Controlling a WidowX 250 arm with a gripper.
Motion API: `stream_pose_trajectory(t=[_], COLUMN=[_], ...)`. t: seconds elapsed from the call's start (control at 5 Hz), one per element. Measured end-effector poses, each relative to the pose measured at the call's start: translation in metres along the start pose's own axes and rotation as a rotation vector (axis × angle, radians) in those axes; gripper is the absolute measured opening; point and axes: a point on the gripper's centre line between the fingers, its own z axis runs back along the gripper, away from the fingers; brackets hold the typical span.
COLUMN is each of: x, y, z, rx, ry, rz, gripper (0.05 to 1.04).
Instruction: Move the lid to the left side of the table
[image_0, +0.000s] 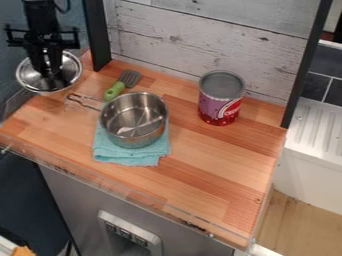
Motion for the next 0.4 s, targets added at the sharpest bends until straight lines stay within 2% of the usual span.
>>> stream_pose_trajectory(t=[0.2,0.4], x=[0.0014,0.0046], y=[0.0026,-0.0020], z=[-0.0124,-0.0145], rx=[0.041,0.074], ry=[0.012,-0.003], rz=[0.024,0.015], gripper=[0.280,0.280])
